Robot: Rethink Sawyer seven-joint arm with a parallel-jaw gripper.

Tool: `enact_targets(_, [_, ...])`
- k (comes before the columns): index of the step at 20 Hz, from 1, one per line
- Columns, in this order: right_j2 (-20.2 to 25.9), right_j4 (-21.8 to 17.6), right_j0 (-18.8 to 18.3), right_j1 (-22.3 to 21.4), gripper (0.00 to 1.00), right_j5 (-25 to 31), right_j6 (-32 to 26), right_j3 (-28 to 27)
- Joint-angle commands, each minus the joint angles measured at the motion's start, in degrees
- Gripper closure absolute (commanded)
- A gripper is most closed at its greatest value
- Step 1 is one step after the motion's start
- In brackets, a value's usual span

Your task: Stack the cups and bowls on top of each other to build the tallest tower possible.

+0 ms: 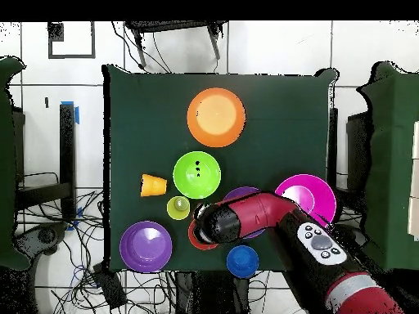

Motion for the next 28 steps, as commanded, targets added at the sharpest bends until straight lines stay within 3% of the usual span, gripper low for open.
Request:
enact_targets(1, [-11.48, -6.68, 14.28, -4.19, 1.0, -13.68, 14.72, 5.03])
enact_targets(3, [-14.95, -6.03, 19.66, -2.95, 1.0, -17.87, 19.33, 6.68])
enact_targets(8, [-18.65, 0.85, 26.41, 0.76, 1.0, -21.25, 17.75, 3.93])
enact_targets(14, [-16.5, 8.25, 28.34, -2.88, 1.0, -14.7, 11.95, 1.94])
enact_targets(17, [-18.47, 9.3, 30.29, -2.36, 1.0, -11.37, 9.94, -0.23])
enact_targets(18, [-20.0, 9.45, 30.95, -1.63, 0.0, -11.49, 8.68, -0.59])
enact_targets(22, [-24.7, 6.83, 34.26, -0.71, 0.0, -10.35, 8.75, -2.56])
enact_targets(28, [-27.08, 6.19, 33.82, 0.96, 0.0, -11.92, 6.9, -3.39])
